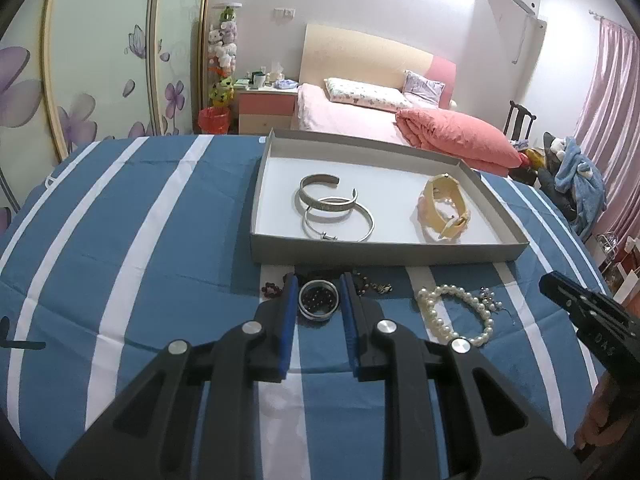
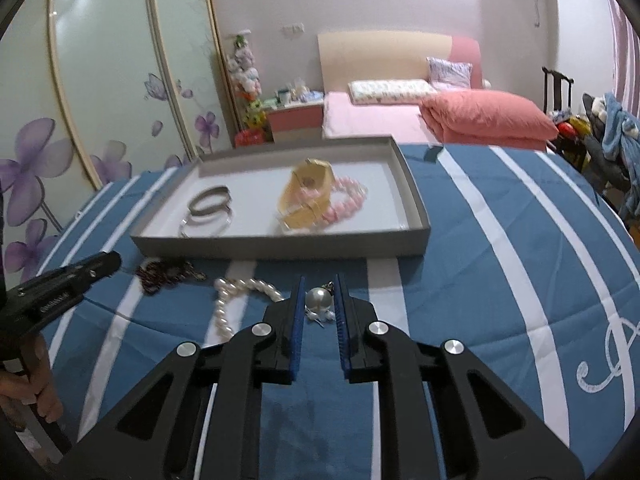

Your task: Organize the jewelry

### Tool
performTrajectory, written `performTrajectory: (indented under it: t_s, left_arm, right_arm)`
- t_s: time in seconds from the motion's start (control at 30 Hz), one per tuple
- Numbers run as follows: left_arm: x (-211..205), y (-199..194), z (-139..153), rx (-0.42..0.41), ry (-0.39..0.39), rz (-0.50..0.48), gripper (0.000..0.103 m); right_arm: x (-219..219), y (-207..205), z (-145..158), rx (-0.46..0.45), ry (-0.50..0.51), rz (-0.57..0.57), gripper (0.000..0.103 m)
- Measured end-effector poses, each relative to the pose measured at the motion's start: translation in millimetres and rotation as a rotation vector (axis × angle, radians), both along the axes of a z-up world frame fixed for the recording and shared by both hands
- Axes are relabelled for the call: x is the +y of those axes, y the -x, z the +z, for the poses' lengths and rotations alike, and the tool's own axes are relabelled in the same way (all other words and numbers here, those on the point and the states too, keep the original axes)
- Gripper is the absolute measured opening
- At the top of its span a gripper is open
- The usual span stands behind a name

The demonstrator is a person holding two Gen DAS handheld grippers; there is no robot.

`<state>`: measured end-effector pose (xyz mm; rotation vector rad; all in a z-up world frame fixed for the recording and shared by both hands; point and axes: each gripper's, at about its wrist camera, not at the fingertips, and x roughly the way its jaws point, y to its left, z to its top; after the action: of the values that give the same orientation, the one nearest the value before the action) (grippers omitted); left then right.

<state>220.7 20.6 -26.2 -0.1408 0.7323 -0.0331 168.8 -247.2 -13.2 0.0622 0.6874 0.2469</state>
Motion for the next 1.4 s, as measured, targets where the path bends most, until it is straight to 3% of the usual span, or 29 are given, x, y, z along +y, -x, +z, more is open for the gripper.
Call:
performTrajectory:
  t_s: [0.73,1.2,1.4]
  left_arm:
    - [-8,0,15,-0.068,-0.011,-0.018,0.022]
    - [-17,-29,43,-0.183,-0.014,-0.019,0.022]
    - [-20,-50,46,-0.212,-0.014,-0.013,0.022]
  right_arm:
    - [20,5,22,-0.103,0.000,0.037,0.016]
    - [17,-24,60,-0.264,-0.022,0.001,0.016]
    - [21,-44,62,-0.290,-0.026,0.003,0.016]
